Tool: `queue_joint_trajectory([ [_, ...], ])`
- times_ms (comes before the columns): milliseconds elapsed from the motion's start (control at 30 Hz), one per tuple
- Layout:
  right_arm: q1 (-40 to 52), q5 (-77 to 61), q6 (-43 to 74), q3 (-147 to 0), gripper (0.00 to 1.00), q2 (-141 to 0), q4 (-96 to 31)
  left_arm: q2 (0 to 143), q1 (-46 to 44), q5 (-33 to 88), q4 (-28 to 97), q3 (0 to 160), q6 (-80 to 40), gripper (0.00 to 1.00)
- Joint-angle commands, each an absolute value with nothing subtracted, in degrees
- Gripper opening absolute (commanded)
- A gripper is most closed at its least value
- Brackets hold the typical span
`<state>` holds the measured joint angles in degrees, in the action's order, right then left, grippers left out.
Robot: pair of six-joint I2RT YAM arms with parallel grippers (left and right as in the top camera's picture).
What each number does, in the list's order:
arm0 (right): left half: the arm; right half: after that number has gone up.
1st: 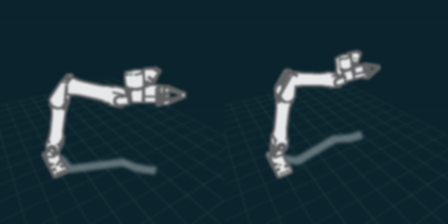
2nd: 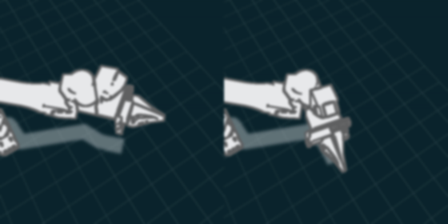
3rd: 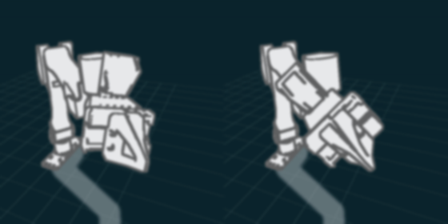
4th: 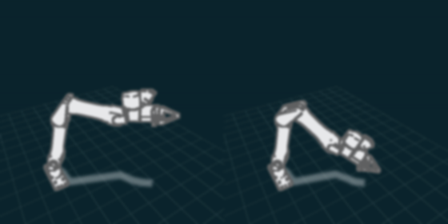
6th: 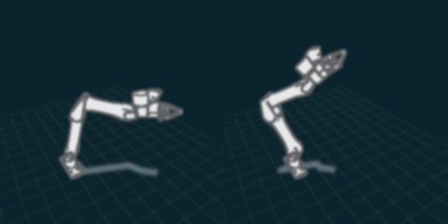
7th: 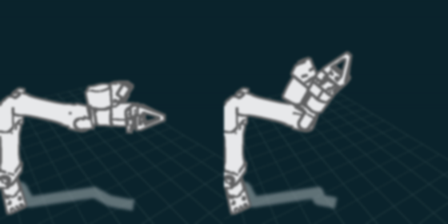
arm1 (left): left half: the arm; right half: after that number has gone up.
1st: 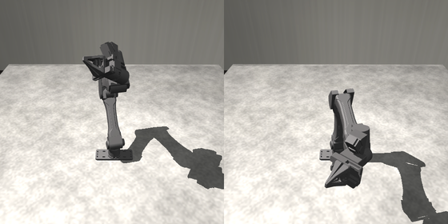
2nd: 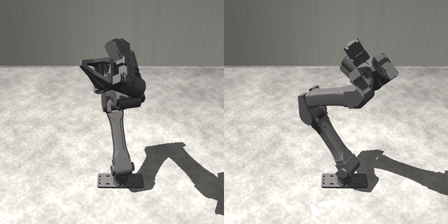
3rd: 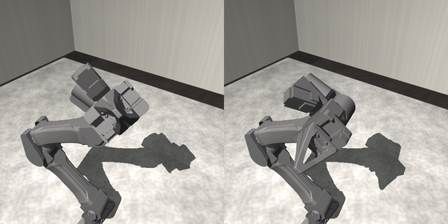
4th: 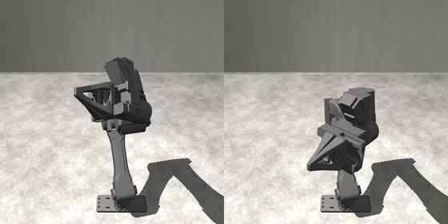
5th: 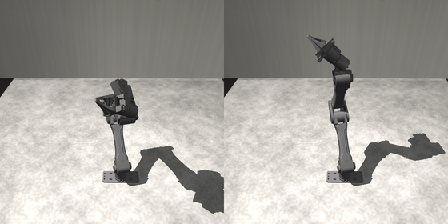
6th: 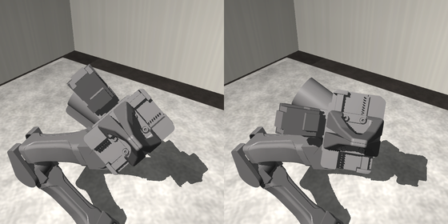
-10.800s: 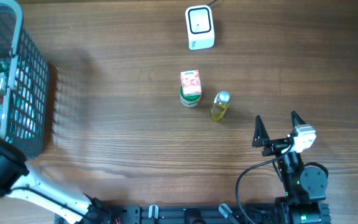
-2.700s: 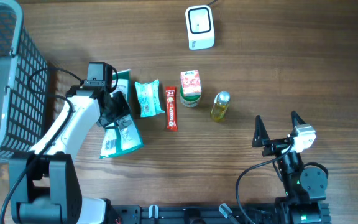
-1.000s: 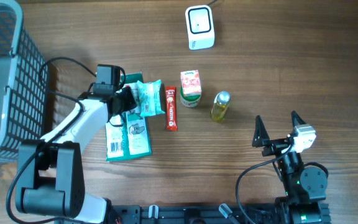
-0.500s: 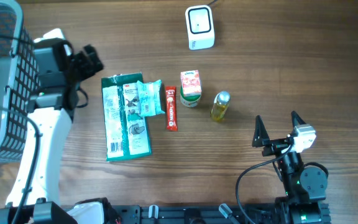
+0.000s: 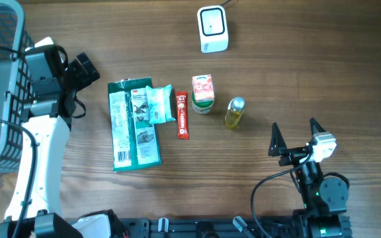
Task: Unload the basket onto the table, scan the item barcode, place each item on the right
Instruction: 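Move the right gripper over the table toward the yellow oil bottle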
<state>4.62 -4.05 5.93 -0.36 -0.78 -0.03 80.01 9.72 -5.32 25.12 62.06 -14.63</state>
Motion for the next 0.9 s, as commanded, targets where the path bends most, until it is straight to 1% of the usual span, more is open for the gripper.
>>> queue_joint_trajectory([
  [0, 4.64, -3.92, 6.17, -0.30, 1.00, -0.43, 0.12, 79.50, 9.87, -6.09, 25.12, 62.70, -13.69, 1.00],
  [700, 4.64, -3.99, 6.96, -0.30, 1.00, -0.43, 0.38, 79.50, 9.87, -6.09, 25.12, 62.70, -13.72, 1.00],
  [733, 4.64, -4.10, 9.23, -0.30, 1.00, -0.43, 0.82, 79.50, 9.87, -6.09, 25.12, 62.70, -13.72, 1.00],
  [767, 4.64, -5.69, 15.09, -0.32, 1.00, -0.43, 2.20, 79.50, 9.87, -6.09, 25.12, 62.70, -13.72, 1.00],
  [867, 4.64, -13.54, 19.90, -1.76, 1.00, -0.45, 4.29, 79.50, 9.87, -6.09, 25.12, 62.70, -13.72, 1.00],
])
